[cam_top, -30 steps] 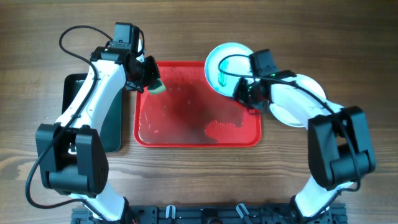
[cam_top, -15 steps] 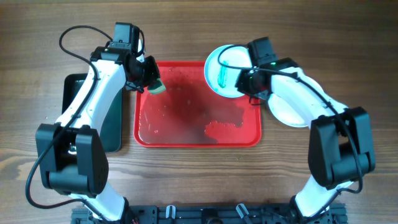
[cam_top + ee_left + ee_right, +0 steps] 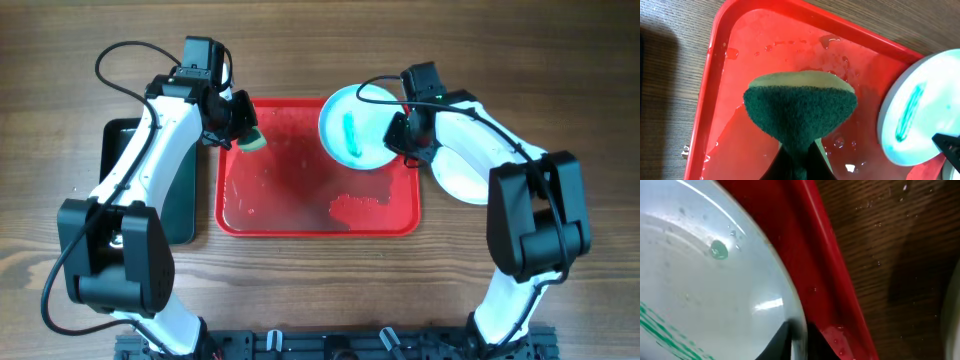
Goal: Clean dirty plates on tray and stack at the side
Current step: 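Grasp the last white plate rim with the right gripper, slide it left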
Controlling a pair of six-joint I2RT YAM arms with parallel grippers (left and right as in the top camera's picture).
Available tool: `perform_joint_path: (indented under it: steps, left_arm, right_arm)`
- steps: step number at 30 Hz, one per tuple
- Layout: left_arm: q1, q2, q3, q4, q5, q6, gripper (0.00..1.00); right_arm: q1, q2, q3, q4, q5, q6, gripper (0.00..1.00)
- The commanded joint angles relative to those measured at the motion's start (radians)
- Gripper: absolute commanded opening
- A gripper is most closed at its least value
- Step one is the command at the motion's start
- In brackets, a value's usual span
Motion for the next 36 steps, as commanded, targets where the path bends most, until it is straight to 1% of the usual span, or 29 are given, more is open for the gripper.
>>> perform_joint_path:
  steps: [1,3,7,9,10,12,13,14,16,18,21,22,24,25,26,28,29,30,33,34,35,36]
  left_arm:
    - [0.0,-0.007,0.009,-0.001,-0.01,-0.01,0.04]
    - [0.0,-0.007,0.009,-0.001,-0.01,-0.01,0.04]
    - [0.0,-0.007,0.009,-0.001,-0.01,-0.01,0.04]
    - [0.0,-0.007,0.009,-0.001,-0.01,-0.01,0.04]
    - [0.0,-0.007,0.009,-0.001,-0.01,-0.01,0.04]
    - [0.0,-0.007,0.009,-0.001,-0.01,-0.01,0.04]
    - [0.0,-0.007,0.009,0.0,-0.01,-0.01,0.04]
    - [0.0,-0.007,0.009,-0.001,-0.01,-0.01,0.04]
    - [0.0,-0.007,0.009,-0.001,-0.01,-0.01,0.04]
    - [0.0,-0.007,0.009,-0.001,-0.01,-0.01,0.04]
    - [0.0,-0.007,0.009,-0.001,-0.01,-0.01,0.04]
    - [0.0,-0.007,0.009,-0.001,-0.01,-0.01,0.04]
    - [0.0,-0.007,0.009,-0.001,-0.01,-0.01,0.04]
    - [0.0,-0.007,0.009,-0.001,-0.01,-0.01,0.04]
    - [0.0,-0.007,0.009,-0.001,-0.01,-0.01,0.04]
    - [0.0,-0.007,0.009,-0.001,-0.01,-0.01,0.04]
    - [0.0,-0.007,0.009,-0.001,-0.01,-0.01,0.04]
    - [0.0,-0.007,0.009,-0.001,-0.01,-0.01,0.04]
    - [0.0,-0.007,0.009,-0.001,-0.01,-0.01,0.04]
    - [0.0,-0.007,0.009,-0.001,-0.01,-0.01,0.04]
    - [0.0,-0.007,0.009,-0.001,-0.01,-0.01,0.04]
    - [0.0,-0.007,0.009,-0.002,-0.01,-0.01,0.04]
  right_arm:
    - [-0.005,0.024,0.034,-0.003,-0.035,-0.043,0.04]
    - [0.008,0.023,0.042,-0.021,-0.096,-0.078,0.04]
    - [0.158,0.023,0.042,-0.119,-0.191,-0.129,0.04]
    - [0.195,0.013,0.043,-0.138,-0.208,-0.156,0.04]
    - [0.189,0.006,0.047,-0.133,-0.208,-0.191,0.17]
    - [0.164,0.006,0.08,-0.099,-0.208,-0.307,0.32]
    - [0.156,0.006,0.084,-0.045,-0.208,-0.358,0.4]
    - [0.154,0.009,0.084,0.005,-0.209,-0.381,0.44]
    - [0.158,0.03,0.084,0.089,-0.227,-0.414,0.44]
    - [0.175,0.055,0.084,0.121,-0.246,-0.435,0.43]
    - [0.206,0.093,0.084,0.14,-0.25,-0.415,0.38]
    - [0.206,0.101,0.084,0.14,-0.237,-0.367,0.33]
    - [0.207,0.105,0.084,0.133,-0.217,-0.32,0.22]
    - [0.206,0.105,0.084,0.115,-0.201,-0.276,0.08]
    - [0.207,0.105,0.084,0.084,-0.174,-0.195,0.04]
    - [0.206,0.105,0.084,0.025,-0.164,-0.081,0.04]
    - [0.207,0.105,0.084,-0.011,-0.178,0.008,0.04]
    - [0.206,0.105,0.084,-0.03,-0.206,0.025,0.04]
    - [0.205,0.105,0.084,-0.045,-0.24,-0.003,0.04]
    - [0.205,0.105,0.084,-0.033,-0.24,-0.026,0.09]
    - [0.205,0.105,0.084,-0.006,-0.238,-0.077,0.21]
    - [0.206,0.105,0.084,0.004,-0.225,-0.088,0.22]
